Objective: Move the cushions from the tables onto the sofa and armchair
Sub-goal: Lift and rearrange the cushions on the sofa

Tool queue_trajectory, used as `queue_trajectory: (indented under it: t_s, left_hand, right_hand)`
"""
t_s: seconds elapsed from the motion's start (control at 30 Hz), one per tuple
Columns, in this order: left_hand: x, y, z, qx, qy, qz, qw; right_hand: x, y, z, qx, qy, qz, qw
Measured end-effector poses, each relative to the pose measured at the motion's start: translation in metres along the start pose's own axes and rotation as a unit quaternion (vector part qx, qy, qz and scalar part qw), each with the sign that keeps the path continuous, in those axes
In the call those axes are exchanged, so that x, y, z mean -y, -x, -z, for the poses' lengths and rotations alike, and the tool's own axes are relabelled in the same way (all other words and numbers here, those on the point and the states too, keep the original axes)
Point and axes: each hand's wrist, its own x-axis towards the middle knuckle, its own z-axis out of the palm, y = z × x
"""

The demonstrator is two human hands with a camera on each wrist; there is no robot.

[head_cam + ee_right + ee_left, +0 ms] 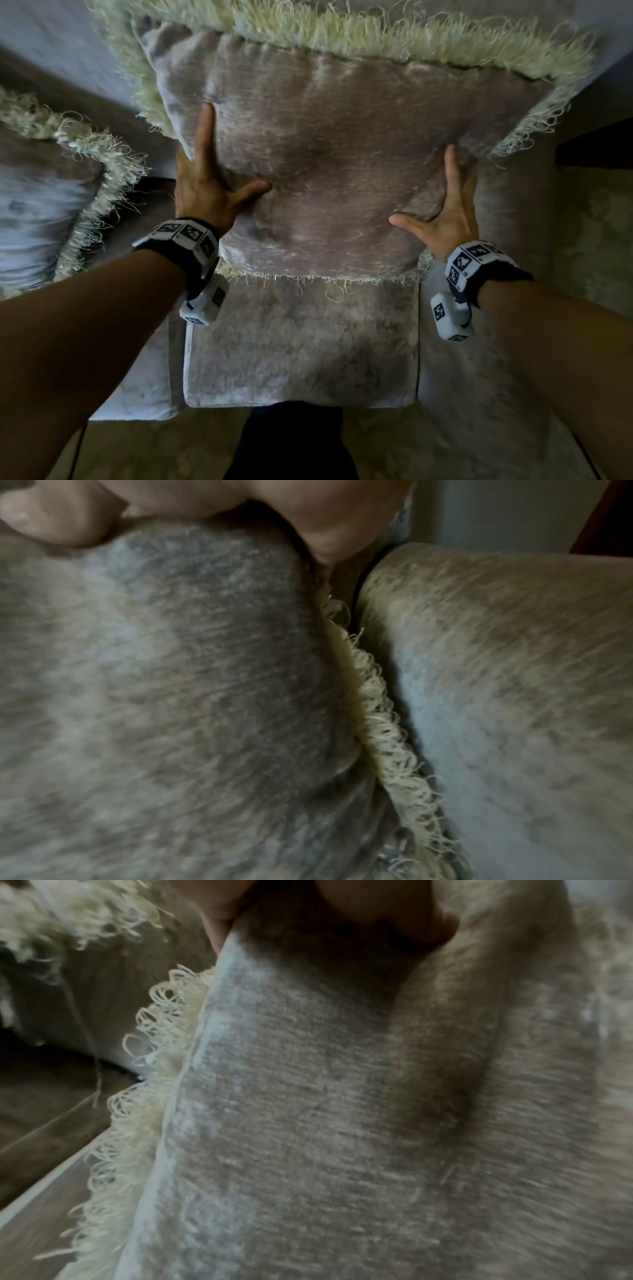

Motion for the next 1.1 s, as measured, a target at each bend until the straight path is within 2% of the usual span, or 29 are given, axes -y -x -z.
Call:
queue_trajectory:
  t_s: [0.17, 0.33, 0.43, 0.57, 0.7, 0.77, 0.9, 1.1]
  left_hand:
    - [-0.003, 0.012, 0.006, -0.007, 0.049, 0.026, 0.998]
    - [-0.011, 0.037, 0.019, -0.038, 0.117, 0.041, 0.992]
    - [-0.008, 0.059, 0.029, -0.078, 0.149, 0.098, 0.981]
    - [-0.003, 0.088, 0.031, -0.125, 0.203, 0.155, 0.959]
    - [-0.008, 0.114, 0.017, -0.118, 0.262, 0.178, 0.941]
    - [-0.013, 0.123, 0.008, -0.11, 0.288, 0.19, 0.932]
    - [-0.022, 0.128, -0.011, -0.099, 0.288, 0.201, 0.931]
    - [-0.014, 0.111, -0.036, -0.093, 0.29, 0.236, 0.923]
  right_hand:
    - [0.008, 0.011, -0.002, -0.031, -0.048, 0.041, 0.998]
    - [0.043, 0.031, 0.016, -0.062, -0.043, 0.082, 0.994]
    - [0.081, 0.037, 0.032, -0.069, -0.022, 0.107, 0.992]
    - [0.129, 0.037, 0.057, -0.05, 0.037, 0.212, 0.975]
    - [0.162, 0.026, 0.077, -0.04, 0.107, 0.334, 0.936]
    - [0.176, 0.02, 0.084, -0.014, 0.124, 0.342, 0.931]
    - [0.188, 0.01, 0.088, 0.025, 0.154, 0.328, 0.932]
    - [0.159, -0.009, 0.074, 0.034, 0.169, 0.292, 0.941]
